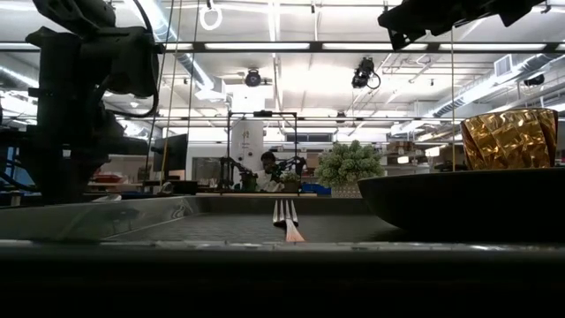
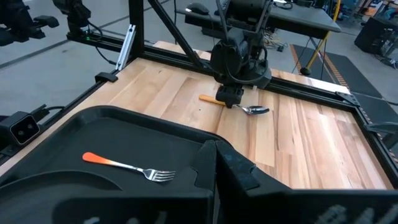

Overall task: Pick and place plate/cup/fork/spoon on tray
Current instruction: Put the light yellow spoon to the left of the orange fork on the black serving tray

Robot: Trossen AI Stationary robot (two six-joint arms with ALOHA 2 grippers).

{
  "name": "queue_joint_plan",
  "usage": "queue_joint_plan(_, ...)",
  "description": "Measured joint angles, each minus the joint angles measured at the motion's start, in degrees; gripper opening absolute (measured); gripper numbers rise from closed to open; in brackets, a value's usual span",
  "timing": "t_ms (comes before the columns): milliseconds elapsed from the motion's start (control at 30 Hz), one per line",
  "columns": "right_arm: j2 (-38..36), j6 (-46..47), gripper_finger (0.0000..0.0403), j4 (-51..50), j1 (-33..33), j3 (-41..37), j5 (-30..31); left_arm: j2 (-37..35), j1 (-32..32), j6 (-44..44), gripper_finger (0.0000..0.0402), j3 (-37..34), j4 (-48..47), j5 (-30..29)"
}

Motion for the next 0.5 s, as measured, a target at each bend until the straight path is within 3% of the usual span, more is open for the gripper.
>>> queue_joint_plan(500,0.0,0.1,0.0012,-0.1,0.0,0.0,0.0,0.1,-0.2,1.5,0.0066,5.2,-3.6,-1.9)
